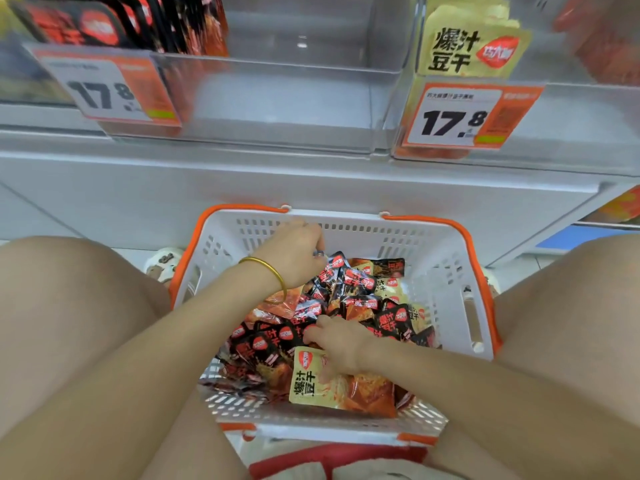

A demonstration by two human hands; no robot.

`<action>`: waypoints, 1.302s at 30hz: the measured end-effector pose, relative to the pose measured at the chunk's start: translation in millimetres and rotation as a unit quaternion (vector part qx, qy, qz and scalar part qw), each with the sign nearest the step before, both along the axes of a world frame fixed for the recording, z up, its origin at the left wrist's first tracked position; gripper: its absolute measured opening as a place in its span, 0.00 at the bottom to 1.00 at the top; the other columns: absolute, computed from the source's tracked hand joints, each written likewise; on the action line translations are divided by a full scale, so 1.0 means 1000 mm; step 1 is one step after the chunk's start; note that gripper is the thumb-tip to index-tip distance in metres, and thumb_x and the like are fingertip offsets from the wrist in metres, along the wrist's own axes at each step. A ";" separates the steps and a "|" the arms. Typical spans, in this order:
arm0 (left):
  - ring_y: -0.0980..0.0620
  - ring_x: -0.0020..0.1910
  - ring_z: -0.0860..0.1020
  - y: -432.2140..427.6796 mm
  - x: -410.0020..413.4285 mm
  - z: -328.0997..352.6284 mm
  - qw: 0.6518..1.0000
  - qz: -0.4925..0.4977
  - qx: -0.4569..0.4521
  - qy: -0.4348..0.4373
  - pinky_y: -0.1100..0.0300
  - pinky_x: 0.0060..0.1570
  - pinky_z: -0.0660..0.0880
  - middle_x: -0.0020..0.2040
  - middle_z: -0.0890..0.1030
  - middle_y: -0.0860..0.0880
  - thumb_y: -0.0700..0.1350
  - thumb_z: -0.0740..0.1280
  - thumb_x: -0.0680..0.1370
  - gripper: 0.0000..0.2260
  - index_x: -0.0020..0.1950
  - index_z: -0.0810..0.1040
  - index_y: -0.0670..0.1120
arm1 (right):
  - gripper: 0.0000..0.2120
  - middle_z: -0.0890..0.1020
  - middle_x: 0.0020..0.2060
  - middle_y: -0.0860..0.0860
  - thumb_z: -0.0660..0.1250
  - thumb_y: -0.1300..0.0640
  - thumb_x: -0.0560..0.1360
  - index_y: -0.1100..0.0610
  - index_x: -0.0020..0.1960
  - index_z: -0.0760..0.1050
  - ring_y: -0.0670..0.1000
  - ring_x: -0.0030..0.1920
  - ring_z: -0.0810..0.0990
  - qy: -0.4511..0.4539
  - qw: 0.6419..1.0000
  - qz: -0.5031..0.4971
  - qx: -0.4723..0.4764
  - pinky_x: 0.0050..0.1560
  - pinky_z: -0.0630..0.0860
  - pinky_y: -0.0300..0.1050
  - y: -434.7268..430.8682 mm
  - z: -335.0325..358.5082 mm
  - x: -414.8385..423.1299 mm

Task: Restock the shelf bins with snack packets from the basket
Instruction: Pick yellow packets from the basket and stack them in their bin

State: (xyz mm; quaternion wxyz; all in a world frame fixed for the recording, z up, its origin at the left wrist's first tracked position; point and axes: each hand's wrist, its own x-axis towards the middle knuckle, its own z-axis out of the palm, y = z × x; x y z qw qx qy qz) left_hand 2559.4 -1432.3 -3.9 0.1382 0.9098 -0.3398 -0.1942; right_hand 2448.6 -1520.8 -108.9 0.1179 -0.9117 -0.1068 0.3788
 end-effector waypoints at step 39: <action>0.49 0.49 0.75 -0.098 0.012 0.163 0.902 0.038 -0.387 -0.187 0.62 0.54 0.69 0.53 0.71 0.48 0.39 0.67 0.75 0.13 0.60 0.72 0.45 | 0.17 0.77 0.39 0.52 0.66 0.66 0.66 0.47 0.46 0.67 0.54 0.40 0.78 -0.600 0.598 -0.382 0.370 0.42 0.78 0.56 -0.177 0.299 0.040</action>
